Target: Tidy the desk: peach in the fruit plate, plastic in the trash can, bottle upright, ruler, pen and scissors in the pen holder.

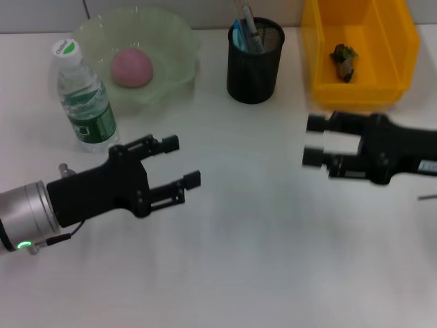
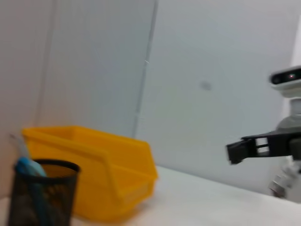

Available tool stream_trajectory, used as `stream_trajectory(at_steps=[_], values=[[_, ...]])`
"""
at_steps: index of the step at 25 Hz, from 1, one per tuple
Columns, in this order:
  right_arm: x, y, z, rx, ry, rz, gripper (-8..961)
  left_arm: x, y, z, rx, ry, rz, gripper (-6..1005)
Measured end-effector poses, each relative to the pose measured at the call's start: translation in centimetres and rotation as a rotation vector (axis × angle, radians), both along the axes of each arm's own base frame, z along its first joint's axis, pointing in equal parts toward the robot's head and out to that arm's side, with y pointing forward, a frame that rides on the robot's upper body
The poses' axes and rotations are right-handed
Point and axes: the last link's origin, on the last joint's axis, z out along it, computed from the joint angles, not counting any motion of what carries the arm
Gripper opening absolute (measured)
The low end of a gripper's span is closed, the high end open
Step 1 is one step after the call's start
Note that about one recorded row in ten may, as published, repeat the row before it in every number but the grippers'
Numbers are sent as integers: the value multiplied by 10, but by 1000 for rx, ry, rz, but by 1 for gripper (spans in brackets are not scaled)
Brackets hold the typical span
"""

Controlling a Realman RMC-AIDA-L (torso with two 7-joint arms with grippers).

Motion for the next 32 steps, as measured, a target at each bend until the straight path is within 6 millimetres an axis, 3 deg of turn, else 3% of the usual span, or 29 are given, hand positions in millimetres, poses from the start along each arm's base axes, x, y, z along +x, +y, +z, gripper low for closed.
stream_trajectory(at_steps=[12, 32], values=[[10, -15, -53, 5, -152, 58, 739, 1, -4, -1, -155, 67, -23, 753], [9, -20, -60, -6, -146, 89, 736, -7, -8, 6, -177, 92, -20, 753]])
